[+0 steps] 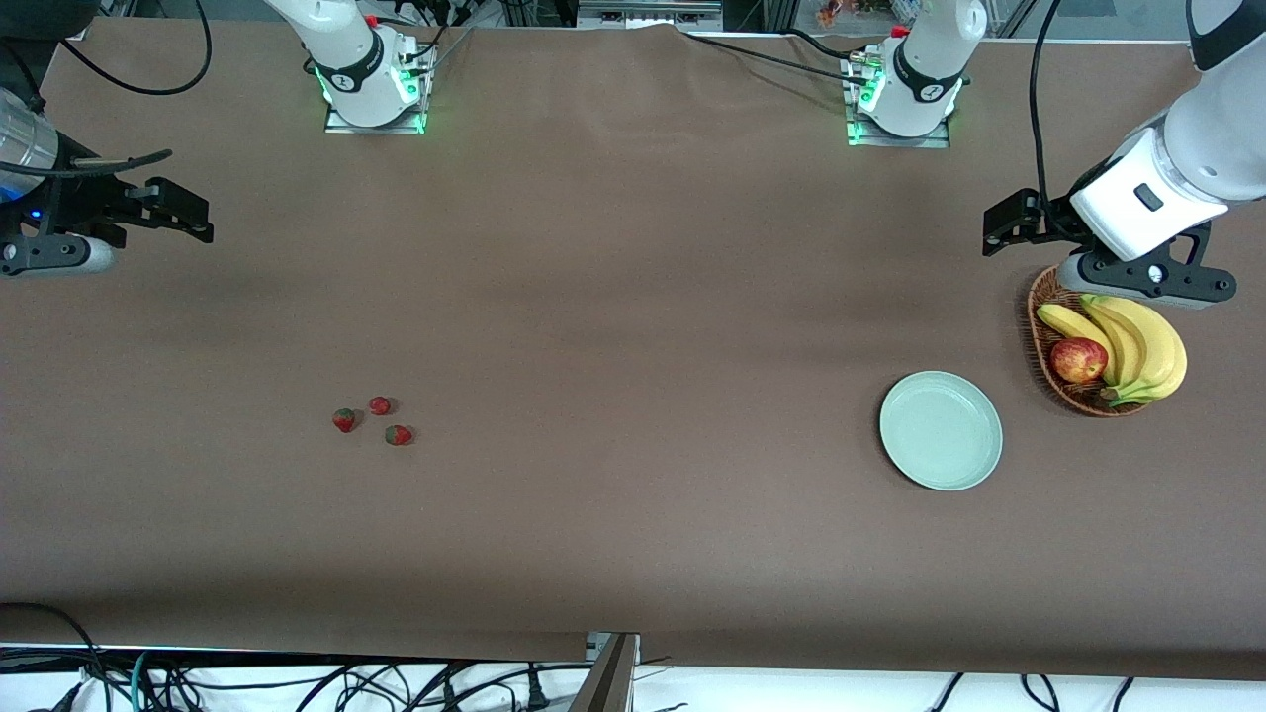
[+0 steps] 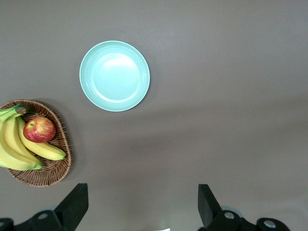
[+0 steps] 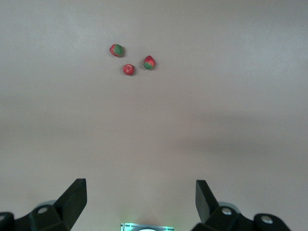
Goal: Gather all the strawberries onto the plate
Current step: 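Reach the right gripper down toward the three red strawberries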
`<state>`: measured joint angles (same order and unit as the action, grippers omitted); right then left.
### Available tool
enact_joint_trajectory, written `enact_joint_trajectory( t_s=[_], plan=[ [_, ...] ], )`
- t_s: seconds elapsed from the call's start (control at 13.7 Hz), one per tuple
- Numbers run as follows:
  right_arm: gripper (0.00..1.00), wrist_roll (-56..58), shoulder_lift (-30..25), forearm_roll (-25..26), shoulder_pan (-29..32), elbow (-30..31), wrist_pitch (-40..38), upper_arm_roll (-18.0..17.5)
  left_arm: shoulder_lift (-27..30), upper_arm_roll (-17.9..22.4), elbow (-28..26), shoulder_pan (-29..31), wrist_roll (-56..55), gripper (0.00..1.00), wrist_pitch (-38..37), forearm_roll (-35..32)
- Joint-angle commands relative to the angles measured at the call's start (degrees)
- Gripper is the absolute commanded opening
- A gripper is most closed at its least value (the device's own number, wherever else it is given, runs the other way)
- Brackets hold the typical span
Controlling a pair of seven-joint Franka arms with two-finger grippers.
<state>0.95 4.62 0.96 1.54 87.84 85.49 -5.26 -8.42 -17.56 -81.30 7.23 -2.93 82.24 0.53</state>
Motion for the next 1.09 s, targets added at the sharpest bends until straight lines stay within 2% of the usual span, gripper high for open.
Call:
enact_joint_trajectory(
  t_s=[0.0, 0.07, 0.22, 0.29, 0.36, 0.51, 0.73, 1.02],
  plan=[
    [1.00, -0.25, 1.97, 0.53, 0.31, -1.18, 2.38, -0.54, 0.25, -0.02, 0.36, 0.24, -0.15, 1.00, -0.59, -0.09],
    [1.00, -0.25, 2.85, 0.53, 0.31, -1.18, 3.01, -0.54, 0.25, 0.33, 0.18, 0.51, 0.02, 1.00, -0.51, 0.08],
    [1.00, -0.25, 6.09, 0.62, 0.31, -1.18, 4.58, -0.54, 2.70, 5.83, -2.97, -3.59, 0.73, 1.00, 0.72, 0.79],
    [1.00, -0.25, 7.93, 0.44, 0.31, -1.18, 6.07, -0.54, 5.06, 10.39, -6.81, -7.02, 0.82, 1.00, 3.51, 0.70],
    [1.00, -0.25, 9.61, 0.35, 0.31, -1.18, 7.31, -0.54, 8.48, 11.39, -11.72, -8.01, 0.82, 1.00, 7.28, 0.70],
    [1.00, -0.25, 13.65, 0.53, -0.65, -1.09, 10.99, -0.63, 9.30, 12.37, -13.62, -8.19, 0.73, 1.00, 8.90, 0.70],
    [1.00, -0.34, 18.92, 1.05, -1.36, -0.91, 16.61, -0.63, 7.64, 11.85, -10.91, -8.19, 0.12, 1.00, 7.68, 0.70],
    [1.00, -0.34, 25.96, 2.37, -1.19, -0.82, 25.32, -0.45, 7.63, 11.58, -10.54, -8.19, 0.20, 1.00, 4.33, 0.70]
  ],
)
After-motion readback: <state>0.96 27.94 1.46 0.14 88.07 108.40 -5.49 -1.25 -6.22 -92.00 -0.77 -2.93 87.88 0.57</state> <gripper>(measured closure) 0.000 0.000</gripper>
